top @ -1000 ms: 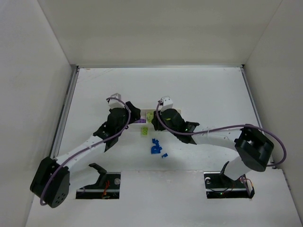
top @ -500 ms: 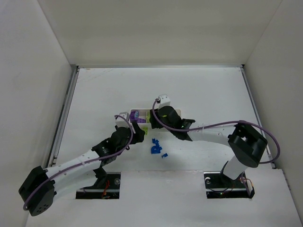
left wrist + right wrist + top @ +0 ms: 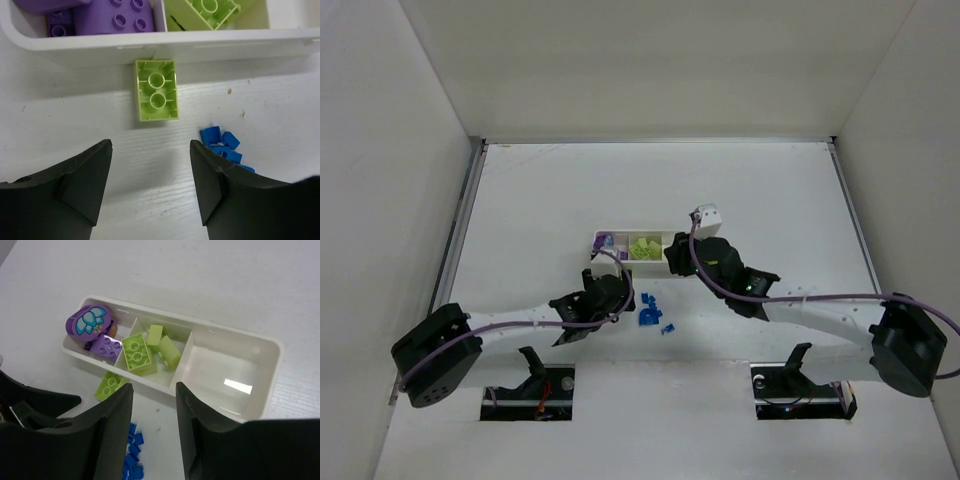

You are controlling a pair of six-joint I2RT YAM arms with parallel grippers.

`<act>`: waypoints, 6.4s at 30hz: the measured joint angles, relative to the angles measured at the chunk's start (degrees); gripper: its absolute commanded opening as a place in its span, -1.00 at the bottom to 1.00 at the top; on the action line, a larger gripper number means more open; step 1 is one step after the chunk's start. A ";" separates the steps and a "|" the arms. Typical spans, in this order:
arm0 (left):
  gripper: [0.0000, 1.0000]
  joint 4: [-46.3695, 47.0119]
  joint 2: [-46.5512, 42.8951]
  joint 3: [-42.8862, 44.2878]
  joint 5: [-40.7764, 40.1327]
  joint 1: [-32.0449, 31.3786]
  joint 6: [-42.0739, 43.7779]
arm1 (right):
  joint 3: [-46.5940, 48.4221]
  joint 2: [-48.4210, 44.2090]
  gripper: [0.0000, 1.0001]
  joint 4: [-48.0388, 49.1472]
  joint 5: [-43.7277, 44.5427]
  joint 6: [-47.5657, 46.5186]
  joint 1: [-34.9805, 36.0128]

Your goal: Sort the legos into containers by color

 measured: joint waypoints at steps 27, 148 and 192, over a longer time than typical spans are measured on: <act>-0.67 7.15 16.50 7.69 -7.85 -0.35 3.26 | -14.88 -7.74 0.23 9.46 -2.67 4.68 -3.28; 0.00 -2.58 -11.54 -3.69 0.90 -12.44 -6.80 | -4.26 17.09 -0.23 -8.81 16.17 18.75 29.79; -0.05 -2.21 -19.50 -7.54 -0.26 -13.70 -7.80 | 0.68 16.50 -0.35 -28.24 20.48 38.34 43.28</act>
